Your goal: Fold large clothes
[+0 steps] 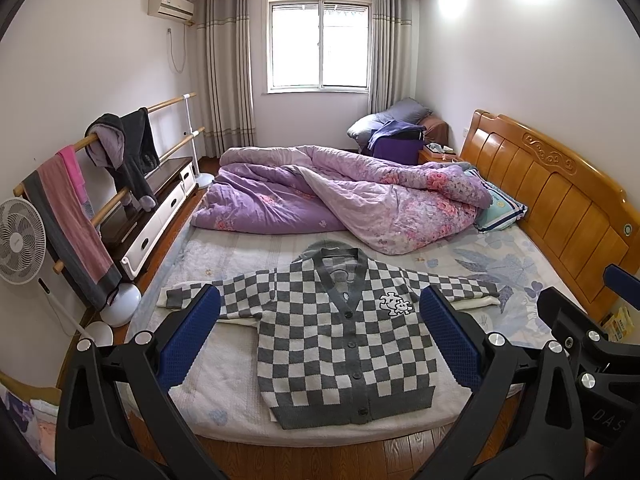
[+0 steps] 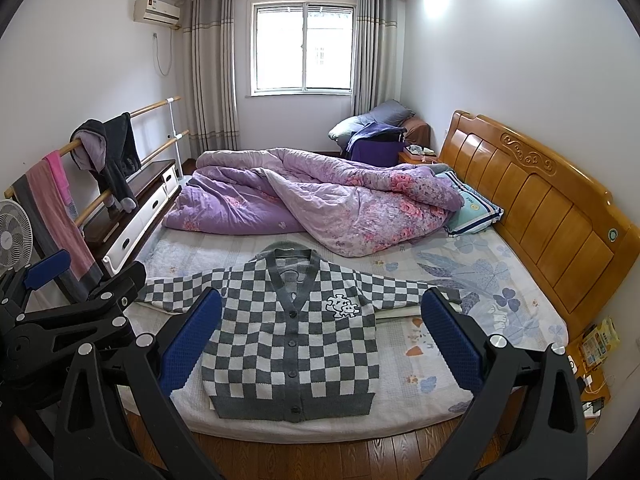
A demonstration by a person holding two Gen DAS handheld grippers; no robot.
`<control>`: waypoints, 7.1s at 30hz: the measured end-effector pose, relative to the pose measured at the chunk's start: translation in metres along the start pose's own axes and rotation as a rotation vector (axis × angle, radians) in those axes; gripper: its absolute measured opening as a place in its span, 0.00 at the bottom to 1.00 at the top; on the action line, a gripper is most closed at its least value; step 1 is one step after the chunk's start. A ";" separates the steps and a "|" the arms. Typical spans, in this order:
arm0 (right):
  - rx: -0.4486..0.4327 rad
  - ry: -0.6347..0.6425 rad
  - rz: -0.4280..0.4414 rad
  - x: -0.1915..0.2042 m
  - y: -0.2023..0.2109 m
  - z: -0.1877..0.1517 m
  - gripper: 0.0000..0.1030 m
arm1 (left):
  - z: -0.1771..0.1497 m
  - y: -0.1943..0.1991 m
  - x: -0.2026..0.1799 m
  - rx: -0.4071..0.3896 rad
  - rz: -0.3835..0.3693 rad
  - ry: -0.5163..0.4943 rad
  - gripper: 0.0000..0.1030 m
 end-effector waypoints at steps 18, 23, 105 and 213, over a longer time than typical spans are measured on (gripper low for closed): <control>0.069 -0.003 0.002 0.014 -0.072 0.008 0.93 | 0.003 -0.061 0.014 0.041 -0.009 -0.005 0.96; 0.097 0.006 0.038 0.008 -0.118 0.023 0.93 | 0.016 -0.099 0.010 0.066 0.027 0.001 0.96; 0.946 -0.052 0.423 0.360 -0.775 -0.179 0.05 | -0.247 -0.635 0.608 0.406 0.062 1.135 0.10; 0.577 0.057 0.476 0.097 -0.685 -0.120 0.49 | -0.149 -0.701 0.214 0.585 -0.111 0.506 0.65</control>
Point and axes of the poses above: each gripper's, at about its wrist camera, not at the fingertips, and y roughly against the way its jaws point, x to its left, z to its top, the point moved 5 cm from there along -y, roughly the way its jaws point, and after that the axes turned 2 degrees about x, right-handed, at the moved point
